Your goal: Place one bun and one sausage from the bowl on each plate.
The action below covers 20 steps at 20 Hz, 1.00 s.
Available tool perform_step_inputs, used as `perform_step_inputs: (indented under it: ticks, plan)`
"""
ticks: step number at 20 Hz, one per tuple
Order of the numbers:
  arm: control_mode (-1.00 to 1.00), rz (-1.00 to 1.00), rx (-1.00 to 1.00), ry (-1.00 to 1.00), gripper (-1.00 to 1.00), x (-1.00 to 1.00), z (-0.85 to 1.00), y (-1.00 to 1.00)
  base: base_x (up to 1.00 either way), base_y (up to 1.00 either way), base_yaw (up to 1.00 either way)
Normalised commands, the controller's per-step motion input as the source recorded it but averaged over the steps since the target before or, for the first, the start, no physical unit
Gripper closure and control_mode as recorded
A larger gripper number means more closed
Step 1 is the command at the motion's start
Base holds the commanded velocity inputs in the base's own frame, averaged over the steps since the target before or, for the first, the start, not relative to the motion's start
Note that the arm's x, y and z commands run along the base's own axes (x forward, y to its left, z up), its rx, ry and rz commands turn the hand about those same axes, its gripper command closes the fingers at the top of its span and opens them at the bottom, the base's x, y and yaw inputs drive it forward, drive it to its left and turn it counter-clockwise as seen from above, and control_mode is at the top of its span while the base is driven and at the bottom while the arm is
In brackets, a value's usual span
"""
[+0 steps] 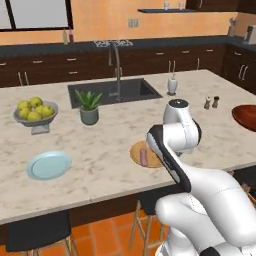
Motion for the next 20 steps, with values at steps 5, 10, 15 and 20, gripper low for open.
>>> perform_step_inputs:
  ticks: [5,10,15,20]
  plan:
    - [1.00,0.00,0.00,0.00,1.00,0.00,0.00,0.00,-0.06,1.00,0.00]
    - [1.00,0.00,0.00,0.00,1.00,0.00,0.00,0.00,-0.01,1.00,0.00]
    - [1.00,0.00,0.00,0.00,1.00,0.00,0.00,0.00,0.00,0.91,0.01]
    - [1.00,0.00,0.00,0.00,1.00,0.00,0.00,0.00,0.22,0.31,0.03]
